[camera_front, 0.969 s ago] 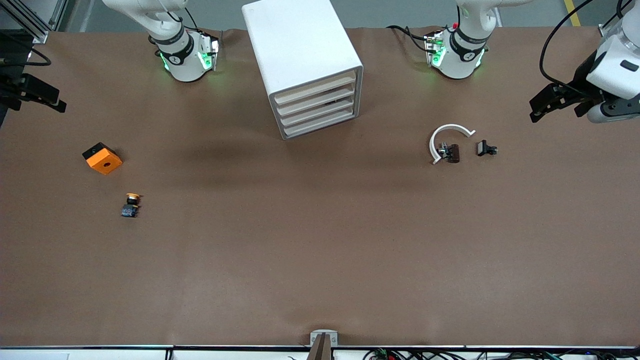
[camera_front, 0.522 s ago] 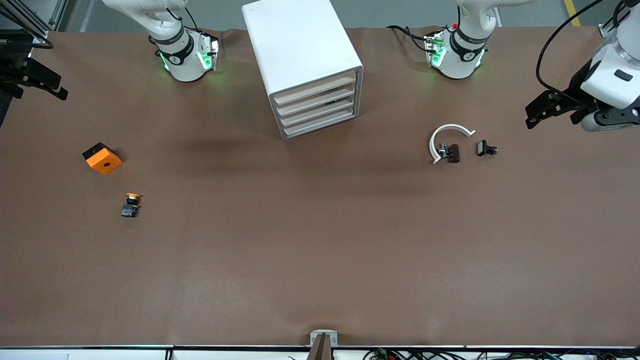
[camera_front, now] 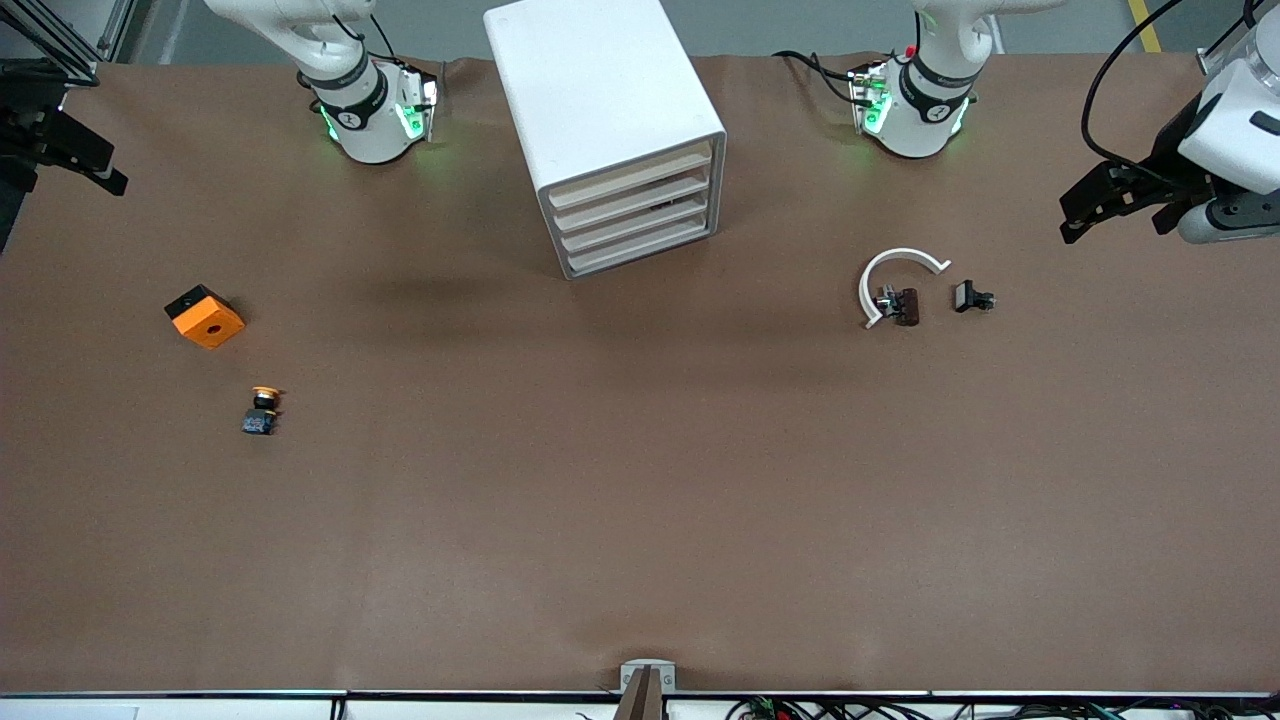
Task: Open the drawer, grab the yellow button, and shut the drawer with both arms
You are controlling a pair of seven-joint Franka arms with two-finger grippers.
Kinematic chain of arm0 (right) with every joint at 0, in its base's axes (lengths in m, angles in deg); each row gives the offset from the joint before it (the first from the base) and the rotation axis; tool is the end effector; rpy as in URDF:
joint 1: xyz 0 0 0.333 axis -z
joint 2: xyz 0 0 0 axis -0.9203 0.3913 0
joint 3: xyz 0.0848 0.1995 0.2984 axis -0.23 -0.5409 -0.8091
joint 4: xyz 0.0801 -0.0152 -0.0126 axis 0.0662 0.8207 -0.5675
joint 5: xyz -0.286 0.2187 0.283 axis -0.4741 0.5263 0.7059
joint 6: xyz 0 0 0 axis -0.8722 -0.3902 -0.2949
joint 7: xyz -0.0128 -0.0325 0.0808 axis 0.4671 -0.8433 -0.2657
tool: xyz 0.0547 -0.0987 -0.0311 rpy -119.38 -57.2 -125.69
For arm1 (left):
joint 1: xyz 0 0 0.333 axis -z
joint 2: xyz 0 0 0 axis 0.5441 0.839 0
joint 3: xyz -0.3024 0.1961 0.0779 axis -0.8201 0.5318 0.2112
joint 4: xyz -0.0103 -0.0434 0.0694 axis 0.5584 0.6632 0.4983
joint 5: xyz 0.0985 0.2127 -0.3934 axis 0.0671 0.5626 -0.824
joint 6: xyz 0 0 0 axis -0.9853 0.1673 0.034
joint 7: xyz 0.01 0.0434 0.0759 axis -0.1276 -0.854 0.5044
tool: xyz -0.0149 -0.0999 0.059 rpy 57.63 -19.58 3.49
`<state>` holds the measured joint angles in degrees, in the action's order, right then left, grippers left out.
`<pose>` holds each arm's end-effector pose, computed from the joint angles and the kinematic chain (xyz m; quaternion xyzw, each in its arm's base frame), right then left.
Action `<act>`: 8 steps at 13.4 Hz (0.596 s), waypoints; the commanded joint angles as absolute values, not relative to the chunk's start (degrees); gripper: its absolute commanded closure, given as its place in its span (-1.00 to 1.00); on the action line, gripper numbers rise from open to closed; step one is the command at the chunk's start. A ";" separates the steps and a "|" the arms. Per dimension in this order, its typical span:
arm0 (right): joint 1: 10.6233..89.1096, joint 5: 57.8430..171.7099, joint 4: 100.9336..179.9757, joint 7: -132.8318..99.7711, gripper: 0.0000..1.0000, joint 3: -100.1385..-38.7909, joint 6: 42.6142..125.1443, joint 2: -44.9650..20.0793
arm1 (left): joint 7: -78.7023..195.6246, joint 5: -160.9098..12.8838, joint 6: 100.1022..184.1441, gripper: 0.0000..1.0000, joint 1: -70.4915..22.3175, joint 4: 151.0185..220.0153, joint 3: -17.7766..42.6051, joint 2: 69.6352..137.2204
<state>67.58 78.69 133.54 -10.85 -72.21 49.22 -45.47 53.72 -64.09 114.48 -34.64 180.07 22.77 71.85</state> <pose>0.5398 -0.0322 0.7323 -0.9993 0.0333 0.0145 0.0116 0.5783 -0.0655 0.6898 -0.9989 -0.0439 -0.0115 0.0136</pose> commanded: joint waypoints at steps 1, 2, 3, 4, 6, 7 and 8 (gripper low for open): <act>67.58 79.16 135.21 -10.00 -1.00 -72.28 50.08 -47.24 | 54.80 -64.76 113.29 -1.00 -32.96 179.14 24.85 71.92; 67.58 79.16 135.21 -10.00 -1.00 -72.28 50.08 -47.33 | 54.72 -64.76 113.29 -1.00 -32.96 179.14 24.85 72.00; 67.58 79.07 135.21 -10.00 -1.00 -72.28 50.00 -47.33 | 54.63 -64.76 113.29 -1.00 -32.96 178.97 24.85 72.18; 67.58 79.07 135.21 -10.00 -1.00 -72.28 50.00 -47.33 | 54.72 -64.67 113.12 -1.00 -33.31 178.27 24.85 72.36; 67.58 79.07 135.21 -10.00 -1.00 -72.28 50.00 -47.33 | 54.63 -64.67 111.80 -1.00 -33.58 177.13 24.76 72.88; 67.58 79.07 135.30 -10.00 -1.00 -72.28 50.00 -47.33 | 54.45 -64.67 111.10 -1.00 -33.66 176.69 24.50 73.23; 67.58 79.07 135.30 -10.00 -1.00 -72.28 50.00 -47.33 | 54.45 -64.58 111.01 -1.00 -33.66 176.60 24.33 73.32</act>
